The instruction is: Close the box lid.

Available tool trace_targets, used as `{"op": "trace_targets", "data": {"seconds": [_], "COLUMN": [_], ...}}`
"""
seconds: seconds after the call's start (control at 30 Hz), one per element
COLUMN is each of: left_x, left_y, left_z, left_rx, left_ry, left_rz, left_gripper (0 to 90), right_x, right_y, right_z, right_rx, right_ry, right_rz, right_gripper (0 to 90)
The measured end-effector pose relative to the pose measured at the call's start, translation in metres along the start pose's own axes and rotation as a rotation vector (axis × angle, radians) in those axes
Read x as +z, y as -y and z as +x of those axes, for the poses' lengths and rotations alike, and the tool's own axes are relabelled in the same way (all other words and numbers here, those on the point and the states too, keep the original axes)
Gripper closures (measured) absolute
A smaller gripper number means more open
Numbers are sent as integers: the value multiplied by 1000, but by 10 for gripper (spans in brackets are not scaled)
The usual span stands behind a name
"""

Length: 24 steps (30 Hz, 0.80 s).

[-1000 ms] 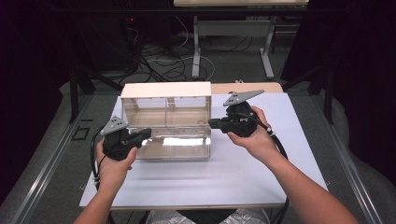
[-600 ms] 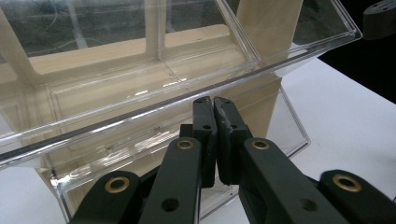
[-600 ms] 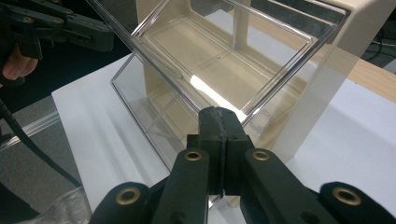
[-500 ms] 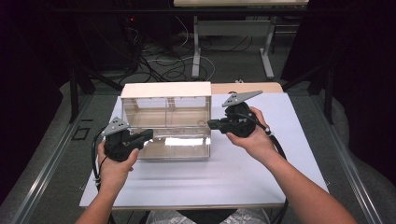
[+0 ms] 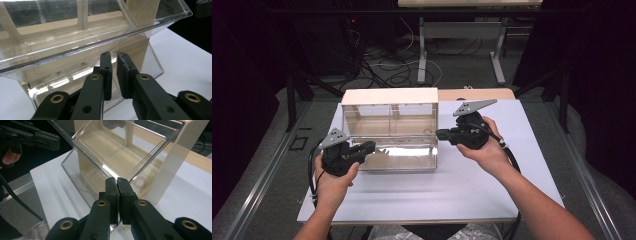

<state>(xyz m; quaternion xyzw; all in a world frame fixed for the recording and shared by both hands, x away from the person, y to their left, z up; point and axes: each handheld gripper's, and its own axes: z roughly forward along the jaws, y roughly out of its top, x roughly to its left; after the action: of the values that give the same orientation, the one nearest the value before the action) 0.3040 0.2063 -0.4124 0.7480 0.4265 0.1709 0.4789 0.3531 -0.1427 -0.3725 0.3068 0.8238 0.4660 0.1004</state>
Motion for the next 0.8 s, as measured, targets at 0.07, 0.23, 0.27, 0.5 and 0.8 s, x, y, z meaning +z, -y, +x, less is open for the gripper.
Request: {"op": "trace_targets", "data": {"seconds": [0.07,0.23,0.27,0.5,0.8], "left_x": [-2,-6,-7,-15,-22], "left_y": [1,3,3,6,12], "left_z": [1,4,5,12,22], "left_rx": [-13,-23,-25,-39,-55], "left_ry": [0,-6,-8,-32,-63], "left_rz": [-1,-2,-3,-16,-26], "left_gripper": [807,773,764,695,596], "right_x": [-1,-4,-4,-8,-11], "right_y": [1,3,3,11,27], "right_z": [-1,-1,-2,-7,-18], "right_rx": [-2,9,6,26,57], "right_ry": [0,6,6,21,38], "right_rz": [-4,-8,-9,-12,-11], "right_gripper": [865,835,828,776,660]}}
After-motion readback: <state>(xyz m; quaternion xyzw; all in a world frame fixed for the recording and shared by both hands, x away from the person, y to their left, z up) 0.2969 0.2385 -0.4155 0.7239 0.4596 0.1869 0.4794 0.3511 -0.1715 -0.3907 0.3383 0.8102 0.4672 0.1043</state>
